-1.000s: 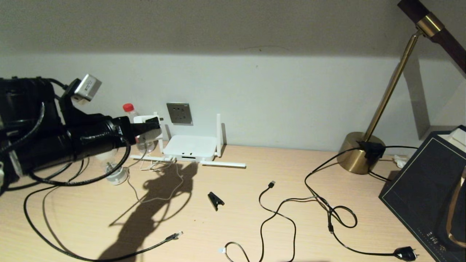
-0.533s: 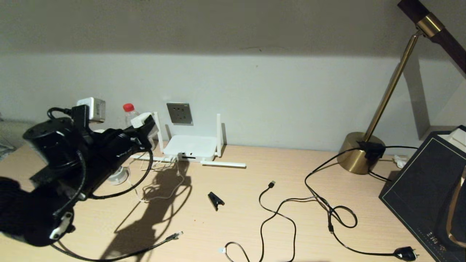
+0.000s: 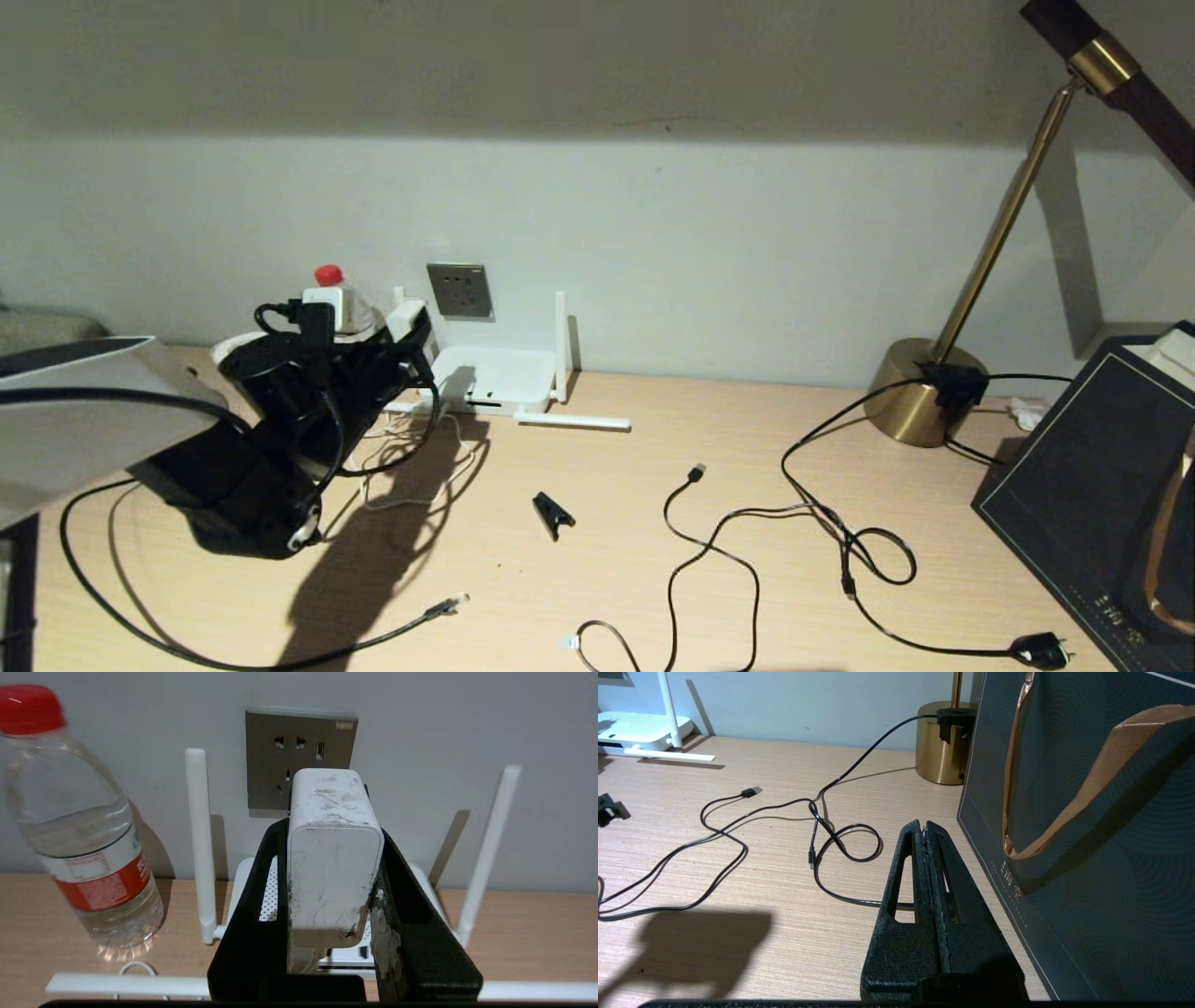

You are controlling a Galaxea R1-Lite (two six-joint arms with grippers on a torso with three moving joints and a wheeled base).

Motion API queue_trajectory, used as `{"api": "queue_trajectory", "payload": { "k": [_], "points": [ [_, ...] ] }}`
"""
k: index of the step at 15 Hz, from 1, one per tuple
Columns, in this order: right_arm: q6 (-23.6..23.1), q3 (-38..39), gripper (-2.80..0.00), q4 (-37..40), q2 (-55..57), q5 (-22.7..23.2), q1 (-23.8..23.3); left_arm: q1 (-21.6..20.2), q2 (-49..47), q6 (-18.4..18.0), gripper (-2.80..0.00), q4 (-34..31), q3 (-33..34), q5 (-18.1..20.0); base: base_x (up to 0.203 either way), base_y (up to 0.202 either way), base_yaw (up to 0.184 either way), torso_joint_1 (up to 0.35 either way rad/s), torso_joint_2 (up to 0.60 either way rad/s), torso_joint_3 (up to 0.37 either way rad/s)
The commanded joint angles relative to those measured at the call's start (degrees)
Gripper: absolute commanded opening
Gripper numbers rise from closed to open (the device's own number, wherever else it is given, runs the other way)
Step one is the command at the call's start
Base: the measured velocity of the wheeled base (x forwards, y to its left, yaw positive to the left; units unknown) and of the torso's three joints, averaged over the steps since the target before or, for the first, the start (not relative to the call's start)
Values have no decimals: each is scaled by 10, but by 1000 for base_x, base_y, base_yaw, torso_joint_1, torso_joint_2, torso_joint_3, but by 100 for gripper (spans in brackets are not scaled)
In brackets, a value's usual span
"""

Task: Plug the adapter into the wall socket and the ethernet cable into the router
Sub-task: Align plug and socket

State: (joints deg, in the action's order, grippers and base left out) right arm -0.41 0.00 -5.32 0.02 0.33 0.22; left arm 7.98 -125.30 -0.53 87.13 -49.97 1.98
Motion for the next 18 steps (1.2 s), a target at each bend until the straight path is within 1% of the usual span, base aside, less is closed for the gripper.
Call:
{"api": "queue_trajectory", "payload": {
  "k": [1, 3, 7, 11, 14, 18],
  "points": [
    [0, 20, -280, 0, 1, 0, 0, -9, -66, -22, -280, 5, -44, 28, 0, 0, 0, 0, 0, 0],
    [0, 20, -280, 0, 1, 0, 0, -9, -82, -29, -280, 5, -75, 33, 0, 0, 0, 0, 0, 0],
    [0, 20, -280, 0, 1, 0, 0, -9, -107, -31, -280, 5, -127, 34, 0, 0, 0, 0, 0, 0],
    [0, 20, -280, 0, 1, 0, 0, -9, -119, -31, -280, 3, -152, 34, 0, 0, 0, 0, 0, 0],
    [0, 20, -280, 0, 1, 0, 0, -9, -121, -31, -280, -12, -172, 33, 0, 0, 0, 0, 0, 0],
    [0, 20, -280, 0, 1, 0, 0, -10, -121, -31, -280, -20, -178, 34, 0, 0, 0, 0, 0, 0]
  ]
}}
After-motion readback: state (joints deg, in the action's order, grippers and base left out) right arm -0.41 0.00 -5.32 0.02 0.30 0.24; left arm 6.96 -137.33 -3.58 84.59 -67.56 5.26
